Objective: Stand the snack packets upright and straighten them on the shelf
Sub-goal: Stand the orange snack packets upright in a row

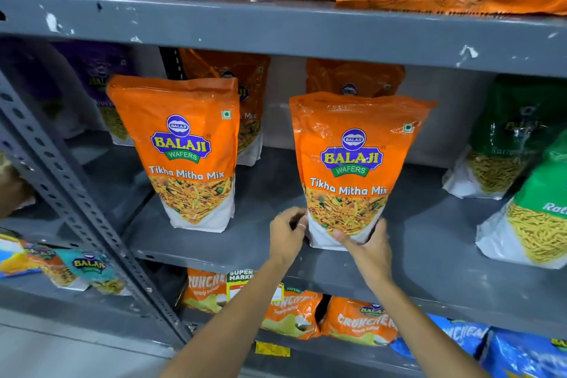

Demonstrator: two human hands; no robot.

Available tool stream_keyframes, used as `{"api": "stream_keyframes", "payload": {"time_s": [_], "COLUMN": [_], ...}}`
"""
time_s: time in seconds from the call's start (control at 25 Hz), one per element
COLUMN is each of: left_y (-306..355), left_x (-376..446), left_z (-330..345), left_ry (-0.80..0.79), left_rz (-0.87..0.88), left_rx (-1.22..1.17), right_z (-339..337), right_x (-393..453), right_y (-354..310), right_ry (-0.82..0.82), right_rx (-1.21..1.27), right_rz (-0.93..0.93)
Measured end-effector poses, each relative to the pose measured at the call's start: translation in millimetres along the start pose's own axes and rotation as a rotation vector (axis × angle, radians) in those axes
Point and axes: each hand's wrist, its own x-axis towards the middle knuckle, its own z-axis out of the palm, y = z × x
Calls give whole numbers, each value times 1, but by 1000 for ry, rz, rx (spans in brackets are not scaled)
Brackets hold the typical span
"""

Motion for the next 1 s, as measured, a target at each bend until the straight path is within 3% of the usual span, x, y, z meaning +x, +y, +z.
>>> {"api": "stream_keyframes", "payload": {"time_s": [0.12, 0.32, 0.56, 1.0], "left_y": [10, 14, 5, 1], "left_x": [-3, 0, -4, -5], "left_z": [8, 8, -7, -18], "left_ry": [95, 193, 126, 9], "left_rz": [-69, -292, -163, -151], "left_rx": [98, 8, 144, 46], "right_z": [1, 1, 2, -5], "right_x": [0, 2, 3, 1], "right_y": [1, 3, 7, 9], "right_ry": [9, 39, -44, -141], "right_rx": [1, 1, -57, 56], "right_rz": [-8, 9, -14, -2]}}
